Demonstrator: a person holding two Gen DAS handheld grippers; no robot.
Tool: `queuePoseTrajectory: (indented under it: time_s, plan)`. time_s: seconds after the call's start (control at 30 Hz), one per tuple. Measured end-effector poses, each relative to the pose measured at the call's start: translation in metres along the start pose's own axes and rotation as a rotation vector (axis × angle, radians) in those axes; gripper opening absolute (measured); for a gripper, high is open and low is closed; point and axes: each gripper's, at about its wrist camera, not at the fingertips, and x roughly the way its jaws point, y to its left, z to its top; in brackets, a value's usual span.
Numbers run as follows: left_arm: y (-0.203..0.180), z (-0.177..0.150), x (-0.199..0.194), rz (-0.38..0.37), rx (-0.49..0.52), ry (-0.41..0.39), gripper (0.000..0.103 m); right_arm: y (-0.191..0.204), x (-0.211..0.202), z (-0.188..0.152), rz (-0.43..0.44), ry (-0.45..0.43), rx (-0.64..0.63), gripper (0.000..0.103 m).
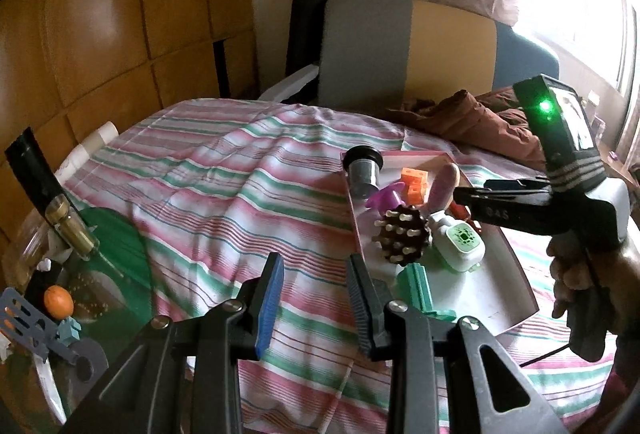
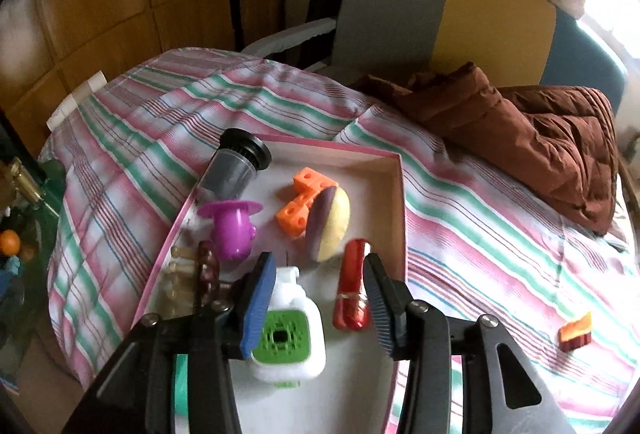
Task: Organize rigid objects
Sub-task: 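Carry the purple egg with the right gripper into the tray and open, then move both open grippers toward the orange-red toy piece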
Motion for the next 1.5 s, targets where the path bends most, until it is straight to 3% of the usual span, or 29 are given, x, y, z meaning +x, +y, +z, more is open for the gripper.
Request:
queuePoseTrajectory:
  time_s: [0.33, 0.63, 1.17, 1.4, 1.5]
  plan:
    - [-0.015, 0.0, -0.006, -0.011, 0.034, -0.009, 0.032, -0.026, -0.031, -0.02, -0.012, -0.054, 0.056, 0.049]
    - [-0.034, 0.003, -0.009, -0.028, 0.074, -0.014, 0.033, -0.07, -0.059, -0.044, -0.082, -0.08, 0.093, 0.051]
    - [-0.099, 0.01, -0.012, -0.09, 0.211, -0.029, 0.033, -0.207, -0.097, -0.103, -0.302, -0.07, 0.272, 0.056]
    - [-0.138, 0.011, -0.012, -0.125, 0.284, -0.029, 0.033, -0.268, -0.101, -0.141, -0.396, -0.079, 0.426, 0.056]
    - [-0.156, 0.011, -0.01, -0.14, 0.315, -0.025, 0.033, -0.29, -0.099, -0.154, -0.41, -0.043, 0.534, 0.056]
